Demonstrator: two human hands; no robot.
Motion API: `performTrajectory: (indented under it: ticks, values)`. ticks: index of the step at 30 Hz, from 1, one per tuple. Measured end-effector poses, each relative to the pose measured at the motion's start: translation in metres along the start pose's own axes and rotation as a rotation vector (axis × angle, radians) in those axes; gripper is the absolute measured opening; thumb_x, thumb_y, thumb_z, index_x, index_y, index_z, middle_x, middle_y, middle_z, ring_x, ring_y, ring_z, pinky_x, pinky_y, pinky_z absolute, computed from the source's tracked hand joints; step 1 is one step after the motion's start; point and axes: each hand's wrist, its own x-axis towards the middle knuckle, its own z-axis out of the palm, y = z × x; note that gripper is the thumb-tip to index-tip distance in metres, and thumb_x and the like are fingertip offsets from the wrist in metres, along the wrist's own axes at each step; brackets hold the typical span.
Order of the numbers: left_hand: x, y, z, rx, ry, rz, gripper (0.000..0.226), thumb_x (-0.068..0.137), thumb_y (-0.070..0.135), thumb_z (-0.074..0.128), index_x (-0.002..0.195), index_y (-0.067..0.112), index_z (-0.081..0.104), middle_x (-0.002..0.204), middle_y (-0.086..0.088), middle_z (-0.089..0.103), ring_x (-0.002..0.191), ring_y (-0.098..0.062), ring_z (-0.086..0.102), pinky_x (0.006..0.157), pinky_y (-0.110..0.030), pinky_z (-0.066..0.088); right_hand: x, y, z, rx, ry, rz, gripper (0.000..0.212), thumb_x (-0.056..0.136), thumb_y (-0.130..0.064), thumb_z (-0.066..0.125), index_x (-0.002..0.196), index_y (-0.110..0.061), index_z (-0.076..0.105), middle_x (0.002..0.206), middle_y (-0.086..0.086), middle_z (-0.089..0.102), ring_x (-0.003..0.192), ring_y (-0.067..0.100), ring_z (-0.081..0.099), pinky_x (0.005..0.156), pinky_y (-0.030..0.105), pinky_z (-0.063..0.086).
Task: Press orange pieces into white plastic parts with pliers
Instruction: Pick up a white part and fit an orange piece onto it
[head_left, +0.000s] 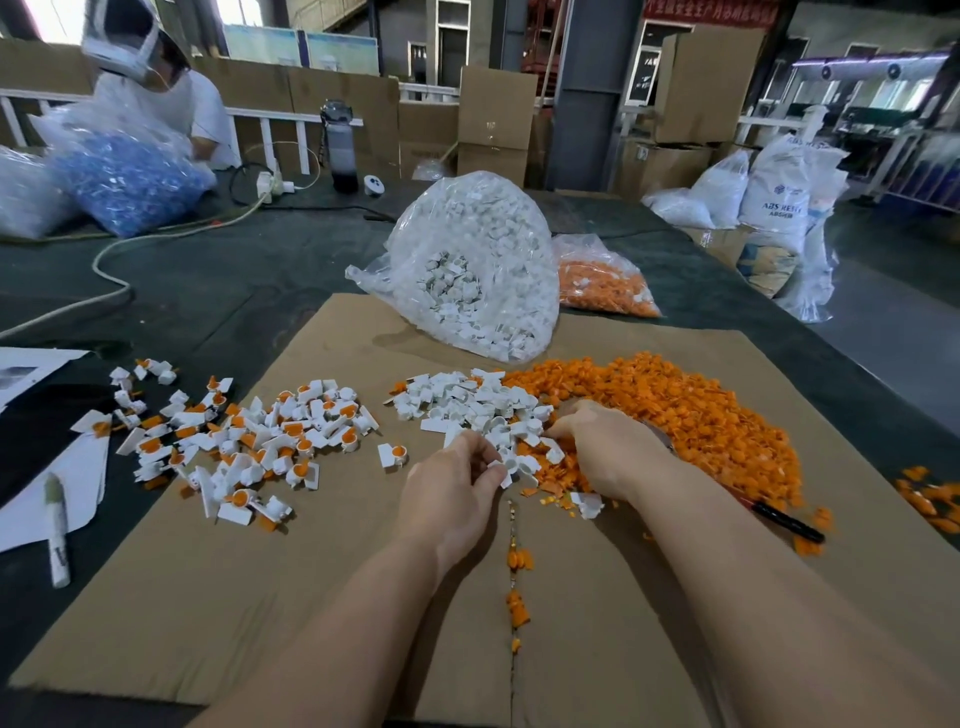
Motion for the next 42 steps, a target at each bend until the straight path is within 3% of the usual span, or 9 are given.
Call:
performTrajectory:
  ticks: [6,10,12,16,22,27,30,37,42]
  values:
    - [-0.001,-0.001,-0.001,-0.005,-0.005,0.017,0.009,0.091,0.029,0.057,0.083,0.029,0.054,0.074,0.011,0.060,0.076,-0.011,0.056,0.066,-0.025,0.042,-0.025,-0.004,-0.002,0.054,0.211,-0.020,0.069,0.081,0.014,0.045,0.132,-0.031,0.050,0.144,0.000,0.040,0.124,0.026,0.036,0.098,0.039,0.038]
    - [-0.002,0.000,-0.002,-0.003,-0.011,0.023,0.008,0.090,0.029,0.058,0.083,0.029,0.055,0.077,0.011,0.061,0.079,-0.012,0.057,0.072,-0.029,0.048,-0.046,-0.008,0.010,0.201,0.513,0.013,0.026,0.090,-0.006,0.052,0.108,-0.018,0.066,0.109,0.001,0.060,0.104,0.018,0.050,0.089,0.027,0.040]
    - [-0.002,0.000,-0.003,0.003,-0.008,0.034,0.008,0.090,0.029,0.058,0.083,0.030,0.055,0.077,0.012,0.061,0.080,-0.012,0.057,0.074,-0.031,0.048,-0.056,-0.013,0.017,0.220,0.504,0.010,0.014,0.089,-0.019,0.057,0.099,-0.019,0.067,0.099,-0.002,0.061,0.099,0.016,0.051,0.086,0.026,0.039]
    - [-0.004,0.001,-0.004,0.022,-0.028,0.086,0.017,0.089,0.028,0.060,0.077,0.035,0.050,0.075,0.015,0.059,0.078,-0.010,0.056,0.072,-0.029,0.046,-0.060,-0.017,0.028,0.103,0.378,0.012,0.021,0.093,-0.031,0.053,0.111,-0.028,0.062,0.108,-0.007,0.057,0.105,0.013,0.046,0.090,0.028,0.035]
    - [-0.006,-0.001,-0.004,0.041,-0.069,0.098,0.020,0.089,0.032,0.059,0.075,0.040,0.048,0.081,0.013,0.061,0.085,-0.011,0.056,0.079,-0.030,0.045,-0.059,-0.023,0.033,0.161,0.425,-0.020,0.003,0.091,-0.018,0.057,0.093,-0.016,0.056,0.095,-0.001,0.059,0.093,0.019,0.048,0.079,0.029,0.038]
    - [-0.006,-0.002,-0.003,0.034,-0.082,0.084,0.020,0.089,0.034,0.058,0.074,0.042,0.049,0.082,0.015,0.061,0.087,-0.011,0.056,0.078,-0.028,0.044,-0.062,-0.030,0.043,0.368,0.641,-0.053,0.017,0.083,0.000,0.065,0.098,-0.006,0.068,0.091,0.008,0.061,0.087,0.026,0.057,0.076,0.036,0.049]
    - [-0.005,-0.001,-0.003,0.001,-0.076,0.080,0.019,0.087,0.032,0.062,0.073,0.039,0.052,0.077,0.015,0.060,0.082,-0.008,0.056,0.072,-0.025,0.042,-0.063,-0.032,0.042,0.467,0.723,-0.051,0.014,0.082,0.001,0.066,0.093,-0.007,0.068,0.088,0.005,0.062,0.086,0.021,0.058,0.076,0.031,0.049]
    - [-0.004,0.001,-0.004,-0.048,-0.086,0.066,0.020,0.084,0.028,0.066,0.071,0.037,0.055,0.073,0.013,0.062,0.079,-0.008,0.059,0.078,-0.032,0.049,-0.063,-0.034,0.042,0.807,0.635,-0.041,0.012,0.085,-0.005,0.064,0.092,-0.012,0.071,0.086,-0.004,0.068,0.086,0.011,0.062,0.077,0.031,0.052]
    - [-0.004,0.002,-0.005,-0.073,-0.113,0.057,0.016,0.084,0.028,0.066,0.073,0.036,0.057,0.074,0.011,0.065,0.080,-0.012,0.061,0.081,-0.037,0.049,-0.063,-0.034,0.044,0.815,0.590,-0.008,0.006,0.085,-0.011,0.066,0.086,-0.016,0.070,0.082,-0.005,0.068,0.082,0.012,0.062,0.074,0.033,0.052]
